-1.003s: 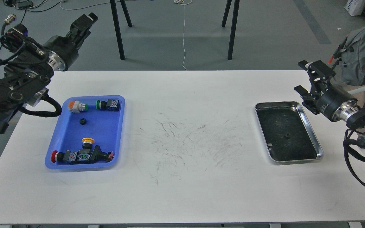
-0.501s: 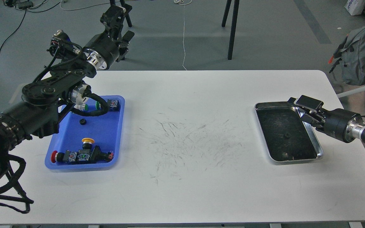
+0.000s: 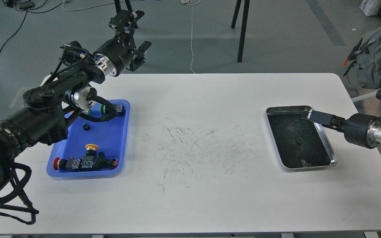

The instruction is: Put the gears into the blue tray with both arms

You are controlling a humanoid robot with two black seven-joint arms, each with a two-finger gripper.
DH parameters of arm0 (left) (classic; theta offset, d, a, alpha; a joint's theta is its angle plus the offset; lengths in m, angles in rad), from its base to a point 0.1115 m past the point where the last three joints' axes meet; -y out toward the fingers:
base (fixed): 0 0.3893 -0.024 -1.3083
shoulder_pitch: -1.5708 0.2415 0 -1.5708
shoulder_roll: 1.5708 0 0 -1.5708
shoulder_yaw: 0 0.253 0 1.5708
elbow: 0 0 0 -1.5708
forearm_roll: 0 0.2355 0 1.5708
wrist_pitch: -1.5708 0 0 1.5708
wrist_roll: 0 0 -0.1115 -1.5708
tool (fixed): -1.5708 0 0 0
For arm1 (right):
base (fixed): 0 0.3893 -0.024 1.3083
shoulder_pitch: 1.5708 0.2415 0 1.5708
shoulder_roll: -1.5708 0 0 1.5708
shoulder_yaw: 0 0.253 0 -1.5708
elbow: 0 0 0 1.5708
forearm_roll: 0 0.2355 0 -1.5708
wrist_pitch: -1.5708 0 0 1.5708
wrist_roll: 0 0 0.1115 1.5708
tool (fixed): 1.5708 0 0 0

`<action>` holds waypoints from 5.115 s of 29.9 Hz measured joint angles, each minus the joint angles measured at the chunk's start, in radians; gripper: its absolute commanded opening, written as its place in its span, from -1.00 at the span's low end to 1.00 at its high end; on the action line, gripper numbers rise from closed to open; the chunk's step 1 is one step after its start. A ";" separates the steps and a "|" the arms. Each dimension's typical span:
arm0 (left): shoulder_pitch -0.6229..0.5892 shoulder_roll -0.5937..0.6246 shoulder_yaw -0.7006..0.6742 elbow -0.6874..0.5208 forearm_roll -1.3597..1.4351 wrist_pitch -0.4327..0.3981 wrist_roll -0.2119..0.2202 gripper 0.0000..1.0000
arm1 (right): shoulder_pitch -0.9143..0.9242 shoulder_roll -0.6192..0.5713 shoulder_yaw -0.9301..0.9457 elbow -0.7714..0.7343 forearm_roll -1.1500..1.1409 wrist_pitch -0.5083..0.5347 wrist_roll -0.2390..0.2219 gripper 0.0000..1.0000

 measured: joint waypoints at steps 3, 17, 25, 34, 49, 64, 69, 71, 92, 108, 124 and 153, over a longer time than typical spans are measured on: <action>0.006 -0.002 -0.003 0.007 -0.006 -0.007 0.000 0.99 | 0.004 -0.015 -0.001 0.000 -0.075 0.020 -0.034 0.94; 0.013 -0.005 -0.004 0.009 -0.006 -0.004 -0.040 0.99 | 0.022 0.010 -0.015 -0.045 -0.415 0.075 -0.034 0.93; 0.015 0.001 -0.005 0.009 -0.006 -0.006 -0.059 0.99 | 0.036 0.125 -0.087 -0.144 -0.481 0.076 -0.031 0.93; 0.015 0.009 -0.005 0.009 -0.006 -0.006 -0.085 0.99 | 0.085 0.238 -0.173 -0.217 -0.489 0.073 -0.028 0.84; 0.024 0.015 -0.007 0.009 -0.006 -0.006 -0.095 0.99 | 0.093 0.290 -0.220 -0.248 -0.494 0.074 -0.014 0.54; 0.033 0.013 -0.005 0.009 -0.006 -0.002 -0.097 0.99 | 0.094 0.316 -0.233 -0.283 -0.494 0.073 0.009 0.21; 0.034 0.011 -0.005 0.009 -0.006 0.000 -0.097 0.99 | 0.092 0.322 -0.236 -0.286 -0.494 0.074 0.013 0.02; 0.034 0.011 -0.005 0.010 -0.006 0.002 -0.097 0.99 | 0.091 0.324 -0.237 -0.286 -0.494 0.074 0.013 -0.07; 0.035 0.012 -0.005 0.010 -0.006 0.003 -0.097 0.99 | 0.091 0.327 -0.261 -0.298 -0.494 0.068 0.028 -0.91; 0.039 0.016 -0.005 0.010 -0.006 0.002 -0.097 0.99 | 0.178 0.336 -0.238 -0.291 -0.482 0.054 0.057 -0.97; 0.041 0.082 -0.009 -0.005 -0.008 0.001 -0.097 0.99 | 0.192 0.573 -0.080 -0.289 -0.472 -0.218 0.090 -0.97; 0.049 0.118 -0.009 -0.005 -0.008 -0.003 -0.097 0.99 | 0.011 0.895 -0.157 -0.343 -0.505 -0.350 0.168 -0.97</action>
